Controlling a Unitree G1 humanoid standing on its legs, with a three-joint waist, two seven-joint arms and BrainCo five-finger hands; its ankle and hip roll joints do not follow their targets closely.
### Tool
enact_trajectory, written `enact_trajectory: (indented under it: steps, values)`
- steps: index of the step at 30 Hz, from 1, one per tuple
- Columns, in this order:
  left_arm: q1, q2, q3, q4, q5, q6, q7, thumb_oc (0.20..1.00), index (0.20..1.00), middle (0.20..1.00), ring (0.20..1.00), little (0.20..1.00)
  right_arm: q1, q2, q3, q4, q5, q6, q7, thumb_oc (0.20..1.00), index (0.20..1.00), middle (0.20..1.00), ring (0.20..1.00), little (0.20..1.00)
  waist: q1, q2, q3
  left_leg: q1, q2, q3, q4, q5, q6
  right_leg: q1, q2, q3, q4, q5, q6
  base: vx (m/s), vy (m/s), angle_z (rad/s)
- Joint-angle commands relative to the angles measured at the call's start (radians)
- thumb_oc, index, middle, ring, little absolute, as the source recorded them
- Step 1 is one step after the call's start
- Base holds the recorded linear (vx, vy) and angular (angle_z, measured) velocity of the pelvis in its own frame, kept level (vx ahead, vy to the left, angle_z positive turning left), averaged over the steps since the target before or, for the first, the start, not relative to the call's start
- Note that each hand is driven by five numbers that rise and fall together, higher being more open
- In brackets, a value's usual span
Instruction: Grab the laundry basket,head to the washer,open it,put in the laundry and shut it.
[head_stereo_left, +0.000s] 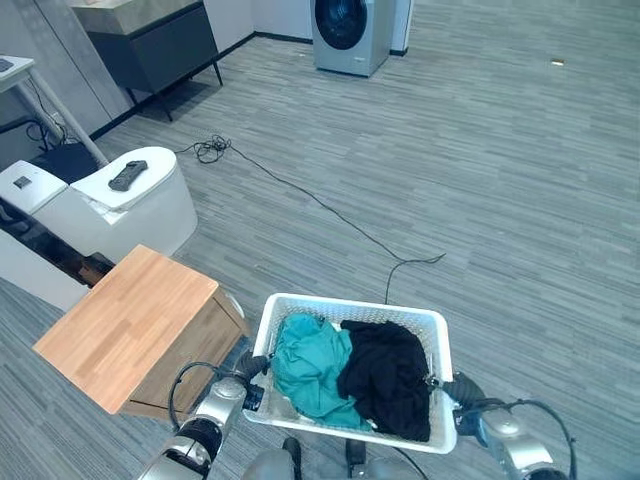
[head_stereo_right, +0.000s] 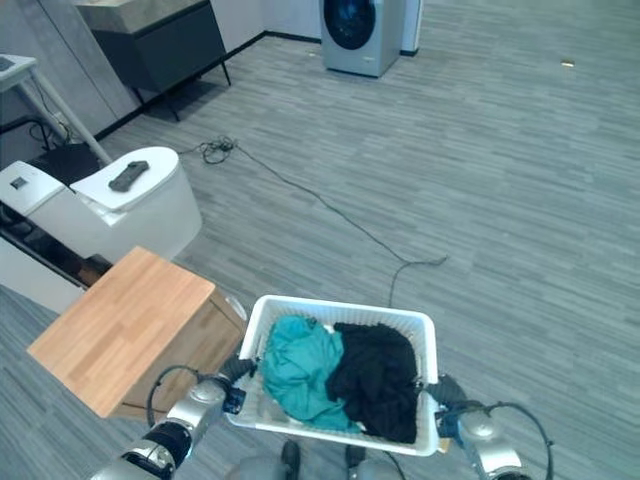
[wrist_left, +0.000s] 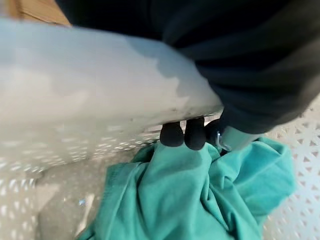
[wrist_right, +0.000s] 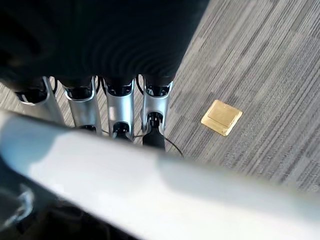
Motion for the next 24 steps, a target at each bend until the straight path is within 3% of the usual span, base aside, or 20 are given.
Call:
enact_trajectory:
  steps: [1,2,3,6,7,8,9,10,11,14,17,18,20,21,23,24]
  values:
    - [-0.094,0.086,0.046,-0.066,-0.022,-0.042,0.016,0.200,0.200,0.200,0.200,0.200,0.047,-0.088,-0.055,-0.115,0.012,-0.051,-0.010,0.200,0.200,0.200,0.200,0.200,0.020,-0.064,0.008,-0.140,0.021,0.016,0.340,0.153,0.076,0.117,-0.024,-0.008,-0.068,-0.028,0.083,0.04,-0.213,0.12]
    - [-0.085,0.093,0.057,-0.078,-0.020,-0.044,0.018,0.200,0.200,0.200,0.200,0.200,0.052,-0.097,-0.058,-0.157,0.011,-0.051,-0.003,0.200,0.200,0.200,0.200,0.200,0.016,-0.075,0.009,-0.174,0.029,0.071,0.397,0.131,0.075,0.124,-0.024,-0.021,-0.067,-0.039,0.078,0.05,-0.128,0.09]
    - [-0.083,0.093,0.057,-0.079,-0.020,-0.043,0.018,0.200,0.200,0.200,0.200,0.200,0.054,-0.097,-0.059,-0.160,0.011,-0.050,-0.003,0.200,0.200,0.200,0.200,0.200,0.016,-0.071,0.006,-0.181,0.032,0.070,0.405,0.126,0.076,0.121,-0.020,-0.021,-0.066,-0.039,0.078,0.19,-0.072,0.07]
    - [-0.083,0.102,0.068,-0.066,-0.011,-0.040,0.013,0.200,0.200,0.200,0.200,0.200,0.067,-0.092,-0.076,-0.196,0.011,-0.047,0.001,0.200,0.200,0.200,0.200,0.200,0.039,-0.071,-0.011,-0.230,0.034,0.167,0.159,0.078,0.077,0.162,-0.010,-0.020,-0.071,-0.085,0.100,0.30,0.007,-0.05]
    - [-0.082,0.105,0.070,-0.065,-0.001,-0.042,0.013,0.200,0.200,0.200,0.200,0.200,0.069,-0.091,-0.082,-0.203,0.014,-0.051,-0.001,0.200,0.200,0.200,0.200,0.200,0.050,-0.067,-0.012,-0.252,0.047,0.203,0.041,0.084,0.080,0.176,0.001,-0.015,-0.067,-0.101,0.105,0.24,0.021,-0.34]
    - [-0.081,0.105,0.069,-0.065,-0.001,-0.042,0.013,0.200,0.200,0.200,0.200,0.200,0.070,-0.091,-0.082,-0.203,0.014,-0.052,-0.001,0.200,0.200,0.200,0.200,0.200,0.054,-0.073,-0.012,-0.241,0.041,0.211,0.026,0.089,0.081,0.177,-0.006,-0.011,-0.065,-0.104,0.107,0.32,0.040,-0.38]
    - [-0.077,0.107,0.074,-0.062,0.014,-0.044,0.014,0.200,0.200,0.200,0.200,0.200,0.069,-0.090,-0.083,-0.220,0.007,-0.065,-0.003,0.200,0.200,0.200,0.200,0.200,0.073,-0.064,-0.011,-0.274,0.044,0.234,-0.079,0.121,0.076,0.204,0.011,-0.002,-0.060,-0.119,0.112,0.43,0.039,-0.25]
    - [-0.072,0.114,0.073,-0.065,0.022,-0.049,0.014,0.200,0.200,0.200,0.200,0.200,0.078,-0.080,-0.084,-0.215,0.001,-0.074,-0.007,0.200,0.200,0.200,0.200,0.200,0.089,-0.067,-0.010,-0.273,0.048,0.303,-0.206,0.166,0.075,0.233,0.009,0.006,-0.051,-0.146,0.118,0.54,0.045,-0.14]
    - [-0.067,0.116,0.078,-0.076,0.025,-0.051,0.010,0.200,0.200,0.200,0.200,0.200,0.072,-0.078,-0.084,-0.206,-0.008,-0.078,-0.009,0.200,0.200,0.200,0.200,0.200,0.096,-0.067,-0.014,-0.284,0.056,0.328,-0.222,0.174,0.077,0.247,0.011,0.009,-0.048,-0.152,0.121,0.48,0.030,-0.31]
    - [-0.027,0.139,0.095,-0.102,0.020,-0.053,0.012,0.200,0.200,0.200,0.200,0.200,0.017,-0.047,-0.037,-0.198,-0.023,-0.071,-0.008,0.200,0.200,0.200,0.200,0.200,0.127,-0.088,-0.043,-0.245,0.010,0.265,-0.186,0.143,0.114,0.263,-0.018,0.050,-0.008,-0.150,0.144,0.42,0.099,-0.46]
    - [0.013,0.163,0.111,-0.133,0.014,-0.051,0.000,0.200,0.200,0.200,0.200,0.200,-0.008,0.000,-0.011,-0.178,-0.011,-0.070,-0.001,0.200,0.200,0.200,0.200,0.200,0.153,-0.137,-0.056,-0.221,-0.028,0.289,-0.116,0.055,0.170,0.244,-0.066,0.075,0.146,-0.061,0.209,0.43,0.102,-0.82]
    - [0.013,0.164,0.111,-0.133,0.014,-0.051,0.000,0.200,0.200,0.200,0.200,0.200,-0.008,0.000,-0.011,-0.178,-0.011,-0.070,-0.001,0.200,0.200,0.200,0.200,0.200,0.155,-0.138,-0.055,-0.220,-0.029,0.291,-0.115,0.054,0.170,0.244,-0.067,0.077,0.147,-0.062,0.209,0.29,0.088,-0.69]
    - [0.028,0.166,0.117,-0.148,0.000,-0.054,0.001,0.200,0.200,0.200,0.200,0.200,-0.013,0.019,0.003,-0.178,-0.010,-0.070,0.006,0.200,0.200,0.200,0.200,0.200,0.166,-0.143,-0.052,-0.179,-0.055,0.296,-0.118,0.014,0.201,0.180,-0.074,0.085,0.322,0.067,0.278,0.36,0.147,-0.51]
    - [0.034,0.165,0.115,-0.159,-0.001,-0.051,-0.002,0.200,0.200,0.200,0.200,0.200,-0.020,0.031,0.010,-0.175,-0.007,-0.068,0.011,0.200,0.200,0.200,0.200,0.200,0.159,-0.105,-0.037,-0.116,-0.058,0.275,-0.134,-0.017,0.229,0.070,-0.072,0.054,0.563,0.193,0.319,0.48,0.276,-0.27]
    - [0.039,0.164,0.117,-0.178,-0.012,-0.051,0.002,0.200,0.200,0.200,0.200,0.200,-0.025,0.030,0.012,-0.183,-0.003,-0.065,0.015,0.200,0.200,0.200,0.200,0.200,0.124,-0.055,0.001,-0.032,-0.035,0.256,-0.161,-0.039,0.246,-0.070,-0.083,-0.033,0.776,0.196,0.323,0.31,0.236,0.16]
    - [0.039,0.163,0.117,-0.178,-0.012,-0.051,0.002,0.200,0.200,0.200,0.200,0.200,-0.025,0.029,0.012,-0.183,-0.003,-0.065,0.015,0.200,0.200,0.200,0.200,0.200,0.124,-0.051,-0.002,-0.036,-0.031,0.255,-0.161,-0.036,0.245,-0.074,-0.080,-0.034,0.773,0.200,0.321,0.30,0.130,0.52]
